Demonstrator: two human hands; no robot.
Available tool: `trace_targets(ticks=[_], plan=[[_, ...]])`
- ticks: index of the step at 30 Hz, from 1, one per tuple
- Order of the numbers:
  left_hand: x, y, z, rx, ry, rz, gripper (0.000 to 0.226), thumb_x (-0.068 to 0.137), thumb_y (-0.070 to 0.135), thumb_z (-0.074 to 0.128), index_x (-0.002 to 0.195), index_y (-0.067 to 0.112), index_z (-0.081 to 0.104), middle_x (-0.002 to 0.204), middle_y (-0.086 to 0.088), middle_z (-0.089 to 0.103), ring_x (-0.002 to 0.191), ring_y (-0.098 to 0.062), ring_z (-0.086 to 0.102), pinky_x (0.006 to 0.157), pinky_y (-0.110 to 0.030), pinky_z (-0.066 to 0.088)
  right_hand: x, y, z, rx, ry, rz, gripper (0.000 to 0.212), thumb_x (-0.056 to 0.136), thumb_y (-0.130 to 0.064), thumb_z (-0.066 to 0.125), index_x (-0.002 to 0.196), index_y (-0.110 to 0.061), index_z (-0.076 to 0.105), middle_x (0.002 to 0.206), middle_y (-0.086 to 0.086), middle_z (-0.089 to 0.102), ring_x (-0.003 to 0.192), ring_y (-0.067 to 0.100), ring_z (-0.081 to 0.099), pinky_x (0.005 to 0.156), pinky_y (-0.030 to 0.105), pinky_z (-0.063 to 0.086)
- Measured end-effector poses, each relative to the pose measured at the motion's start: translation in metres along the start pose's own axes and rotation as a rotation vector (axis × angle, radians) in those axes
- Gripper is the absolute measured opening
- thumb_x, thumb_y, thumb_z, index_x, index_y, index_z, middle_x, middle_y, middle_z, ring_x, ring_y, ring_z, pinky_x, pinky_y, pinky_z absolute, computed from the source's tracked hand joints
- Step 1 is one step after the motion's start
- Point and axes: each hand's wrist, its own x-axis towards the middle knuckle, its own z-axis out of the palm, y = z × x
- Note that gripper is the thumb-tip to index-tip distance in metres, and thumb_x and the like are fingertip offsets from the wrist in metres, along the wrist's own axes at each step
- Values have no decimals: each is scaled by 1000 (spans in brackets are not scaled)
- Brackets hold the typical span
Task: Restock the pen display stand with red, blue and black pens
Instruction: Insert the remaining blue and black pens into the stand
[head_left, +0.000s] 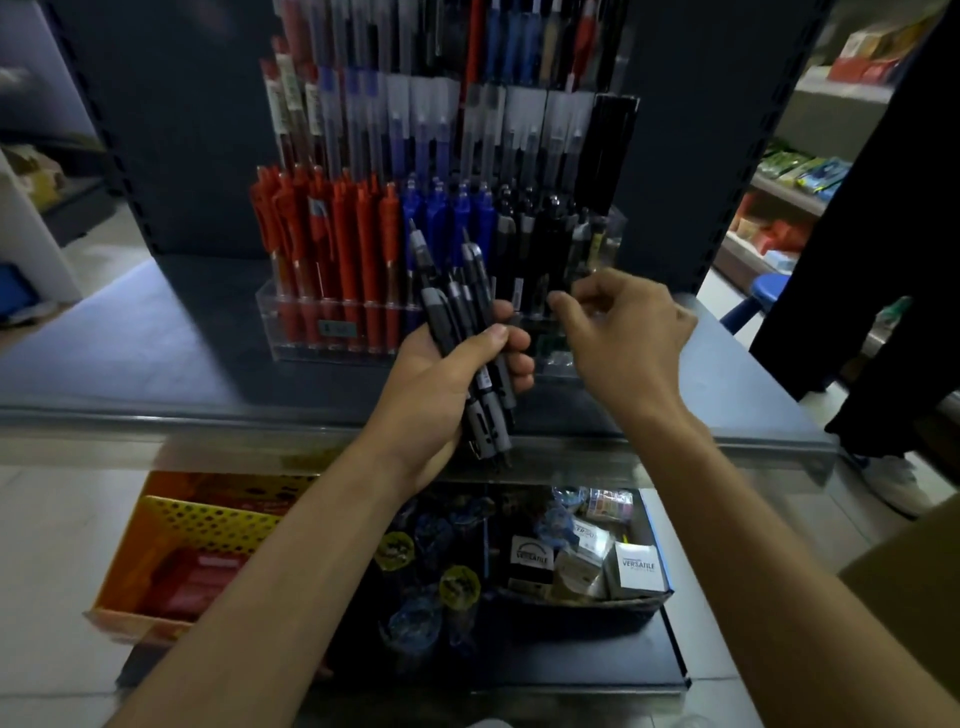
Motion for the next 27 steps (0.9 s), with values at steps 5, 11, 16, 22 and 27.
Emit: trace_targets(ticks=[5,11,16,22,27], plan=[[1,1,-3,4,-9,-6,19,99,8,49,114,5,59,81,-1,68,75,-15,66,72,-28,56,-7,3,4,-171,31,15,24,89,-47,62,100,-28,71,101,-6,43,112,22,42,97,39,26],[0,2,-1,-2,-34,-5,16,98,6,48,104,10,63,81,-1,69,74,-16,65,70,-29,57,-15,2,11,-34,40,110,24,87,-44,65,101,-27,72,102,-8,44,118,24,42,96,40,28],[2,1,0,9,-10,-13,17,98,6,48,105,10,63,79,0,68,72,-14,64,70,-28,55,-11,-1,12,-27,112,70,23,89,-44,63,104,-26,68,102,-9,48,113,22,45,91,35,24],[4,-1,1,26,-2,-19,17,98,8,50,106,12,64,79,0,68,73,-15,65,72,-29,55,-10,0,12,-52,136,15,20,90,-41,64,96,-24,72,100,-9,55,107,20,46,89,33,21],[2,0,1,52,-15,-16,18,98,7,49,108,12,64,83,0,70,76,-15,66,74,-29,56,-9,4,2,-82,32,25,22,89,-44,63,103,-30,73,105,-11,54,113,19,42,95,35,21]])
